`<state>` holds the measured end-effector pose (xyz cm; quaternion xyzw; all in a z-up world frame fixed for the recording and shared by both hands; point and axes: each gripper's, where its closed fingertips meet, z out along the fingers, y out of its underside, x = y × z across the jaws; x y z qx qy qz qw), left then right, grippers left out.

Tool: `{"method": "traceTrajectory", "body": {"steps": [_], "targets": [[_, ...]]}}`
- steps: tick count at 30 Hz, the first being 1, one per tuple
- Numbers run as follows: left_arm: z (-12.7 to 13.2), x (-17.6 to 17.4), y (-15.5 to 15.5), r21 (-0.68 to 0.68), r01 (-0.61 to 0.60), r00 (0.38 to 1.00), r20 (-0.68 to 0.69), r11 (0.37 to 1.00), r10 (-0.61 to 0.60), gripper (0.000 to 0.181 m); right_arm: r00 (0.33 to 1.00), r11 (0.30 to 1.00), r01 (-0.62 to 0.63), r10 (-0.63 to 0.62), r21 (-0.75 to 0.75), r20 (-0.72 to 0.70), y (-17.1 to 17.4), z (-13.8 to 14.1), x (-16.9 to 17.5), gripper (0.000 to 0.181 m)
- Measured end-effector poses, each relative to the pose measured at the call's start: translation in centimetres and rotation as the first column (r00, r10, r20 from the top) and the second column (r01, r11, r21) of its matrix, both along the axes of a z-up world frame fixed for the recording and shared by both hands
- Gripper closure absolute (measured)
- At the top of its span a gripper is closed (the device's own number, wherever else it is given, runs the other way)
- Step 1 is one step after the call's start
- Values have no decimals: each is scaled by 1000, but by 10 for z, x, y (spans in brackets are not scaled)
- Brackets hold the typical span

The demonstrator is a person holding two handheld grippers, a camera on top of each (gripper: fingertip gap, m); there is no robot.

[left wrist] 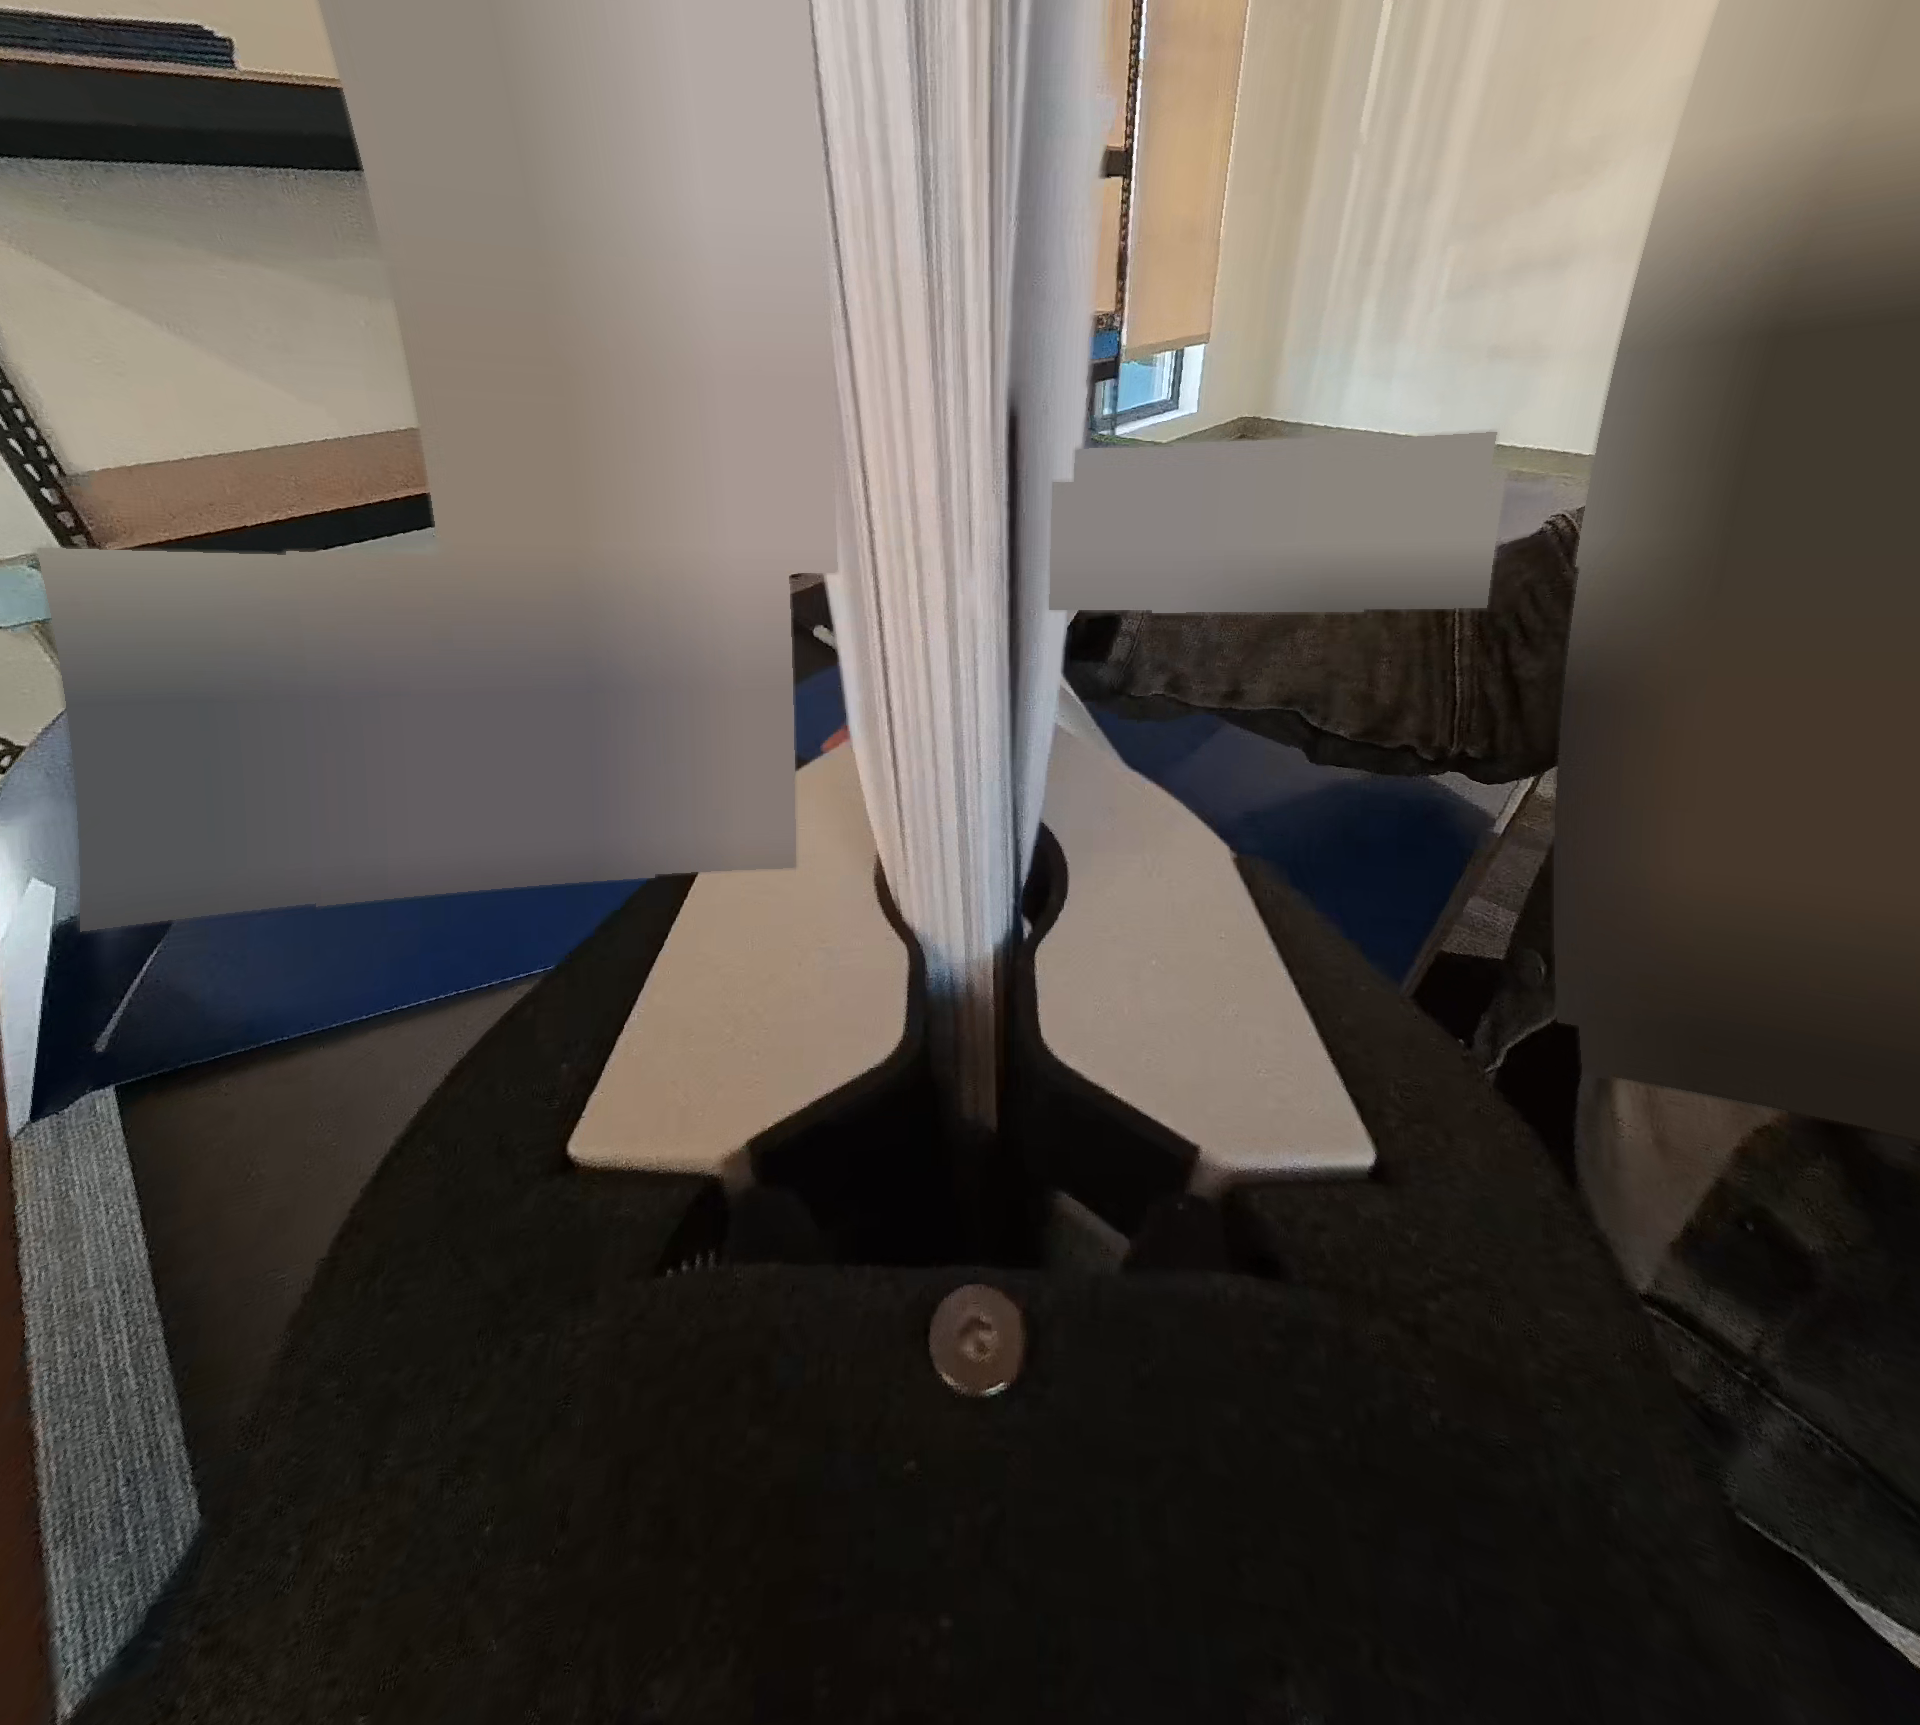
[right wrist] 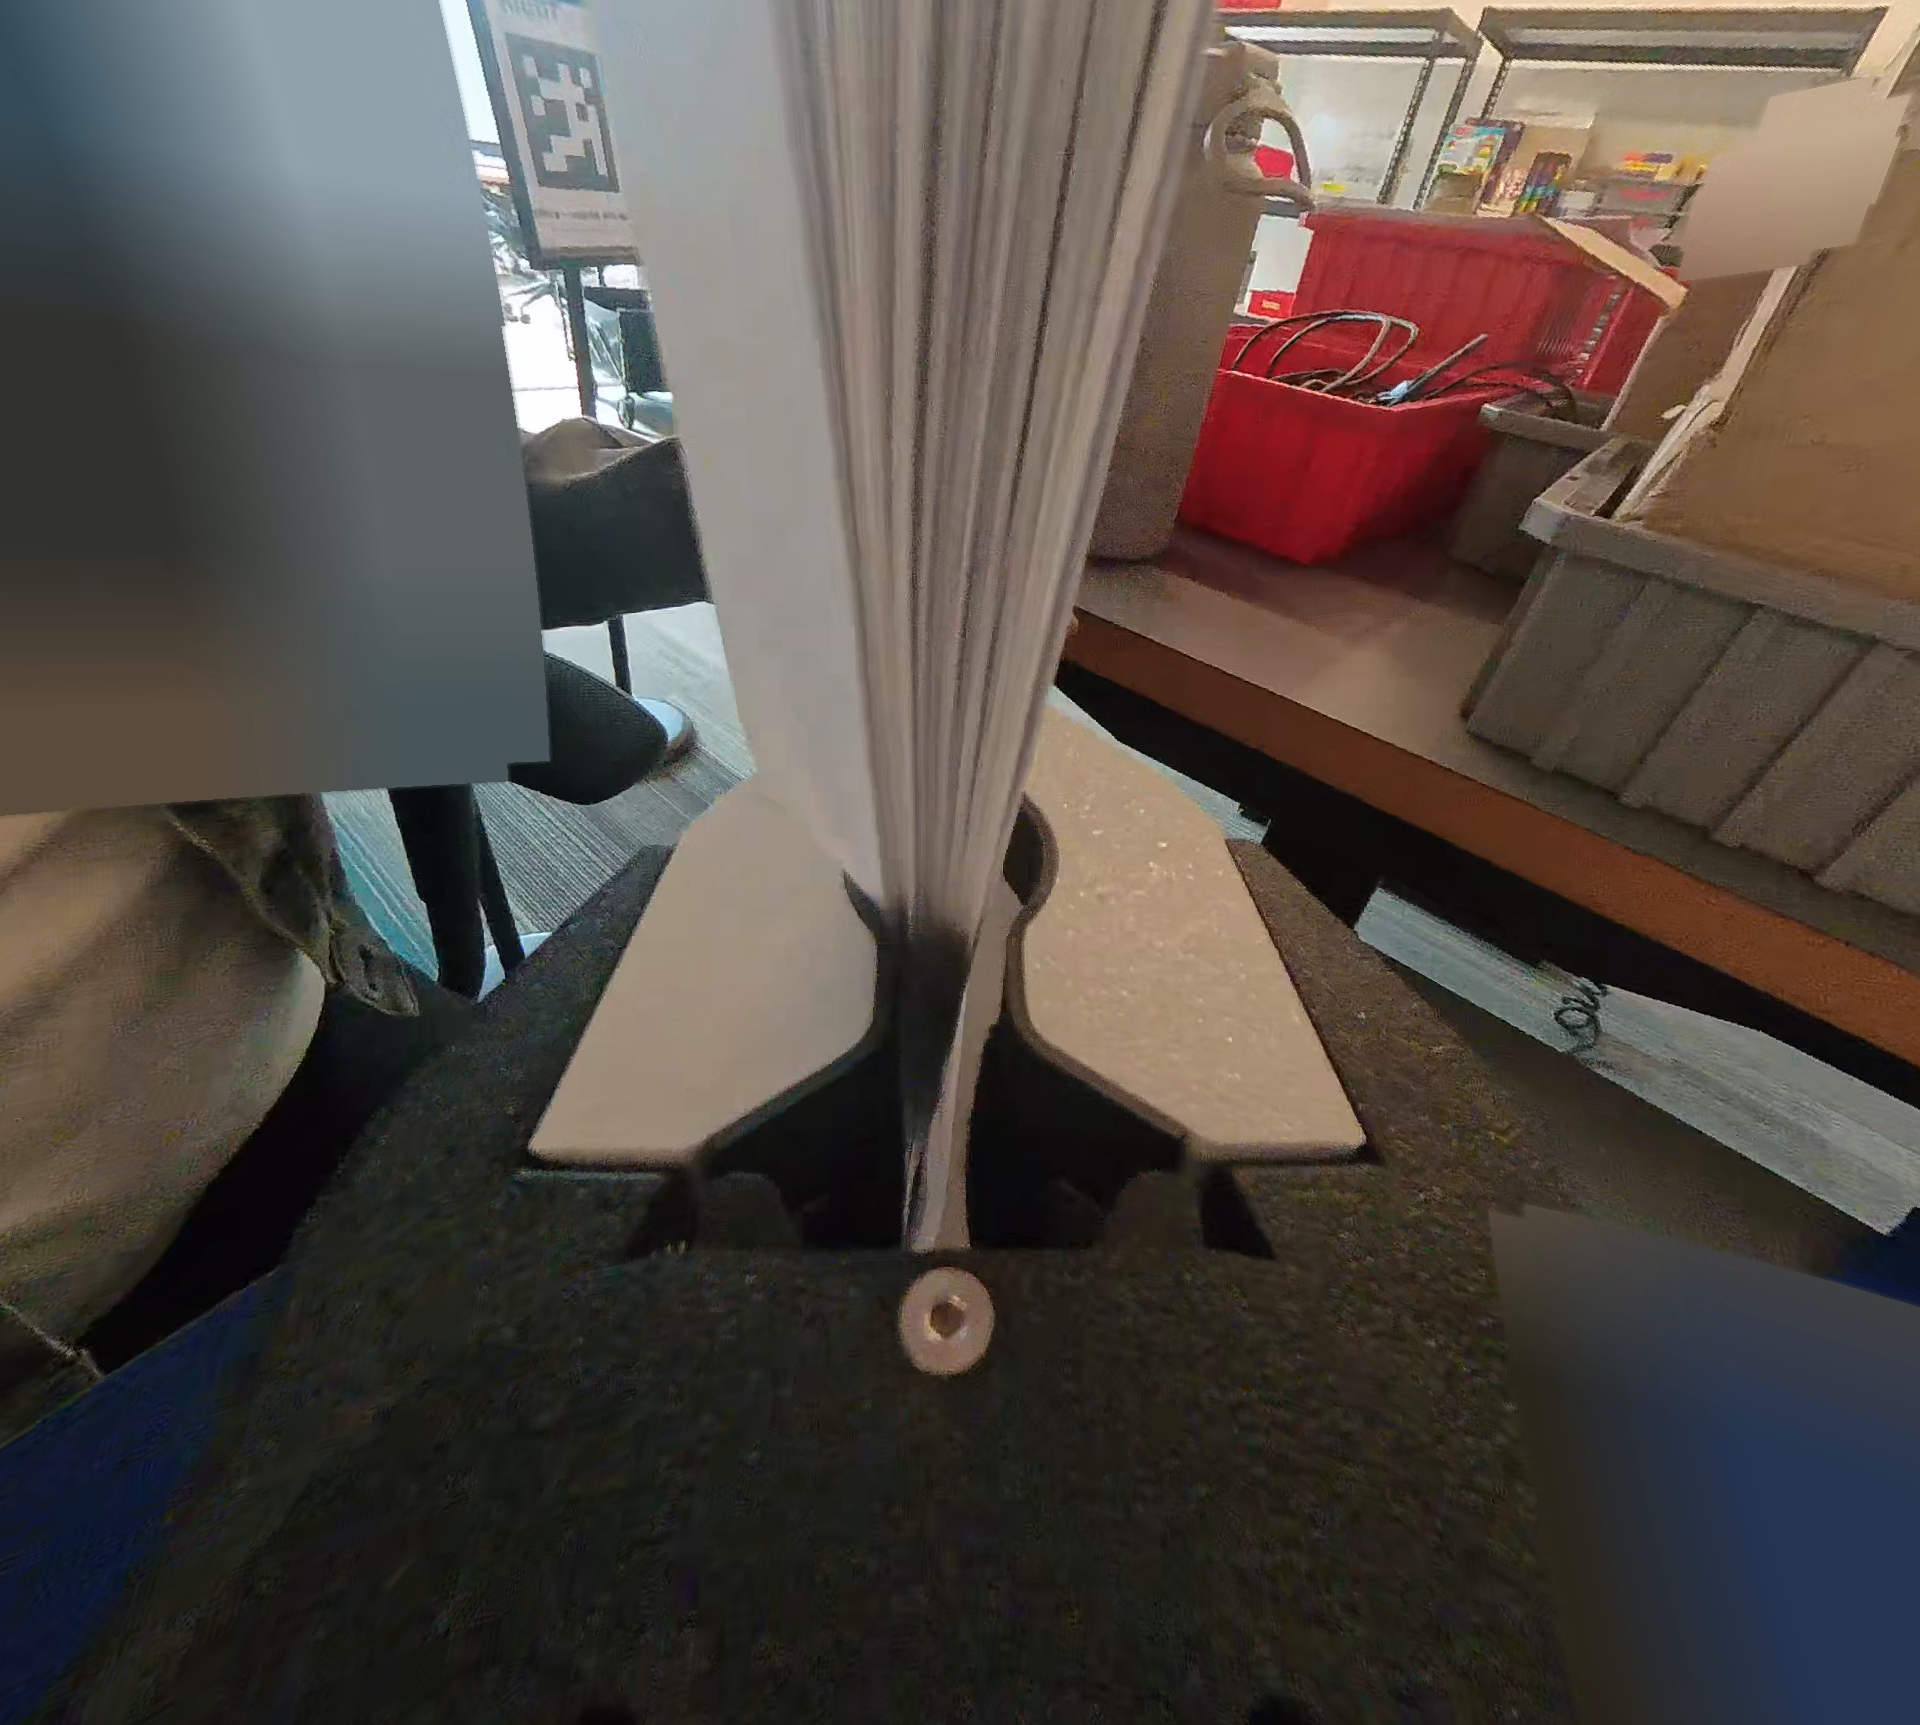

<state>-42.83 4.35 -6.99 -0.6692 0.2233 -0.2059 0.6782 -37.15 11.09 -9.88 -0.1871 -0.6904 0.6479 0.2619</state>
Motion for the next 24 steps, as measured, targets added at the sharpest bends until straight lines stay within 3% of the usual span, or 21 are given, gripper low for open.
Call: {"method": "traceTrajectory", "body": {"steps": [2, 4, 6, 8, 12, 15, 18, 20, 21, 24], "targets": [[3, -4, 2, -20, -21, 1000, -20, 1000, 21, 168, 1000, 999, -15, 16, -28, 7, 2, 1, 2, 153], [8, -12, 3, -41, -75, 996, -42, 996, 74, 168, 999, 993, 40, -39, -110, 11, 15, 10, 3, 113], [15, -25, 2, -52, -153, 985, -87, 987, 149, 168, 987, 966, 158, -156, -204, 27, 35, 20, 5, 60], [17, -35, 0, -70, -229, 966, -135, 971, 218, 168, 940, 911, 335, -340, -243, 22, 54, 34, 5, 37], [17, -41, 4, -106, -320, 936, -189, 941, 297, 168, 787, 776, 560, -608, -290, -107, 40, 68, 0, 35], [15, -37, 9, -112, -328, 939, -151, 938, 310, 168, 662, 668, 589, -721, -455, -203, 24, 86, -8, 35], [17, -27, 7, -80, -306, 948, -112, 949, 296, 168, 570, 580, 660, -801, -478, -183, 36, 77, -27, 35], [23, -16, 1, -34, -255, 964, -86, 966, 252, 168, 571, 561, 663, -807, -496, -148, 50, 71, -33, 34], [27, -10, -4, -6, -215, 974, -69, 977, 214, 168, 592, 583, 657, -792, -478, -152, 52, 67, -36, 35], [39, -2, -21, 45, -121, 992, -25, 992, 123, 169, 728, 719, 547, -662, -428, -180, 46, 63, -31, 35]]}}
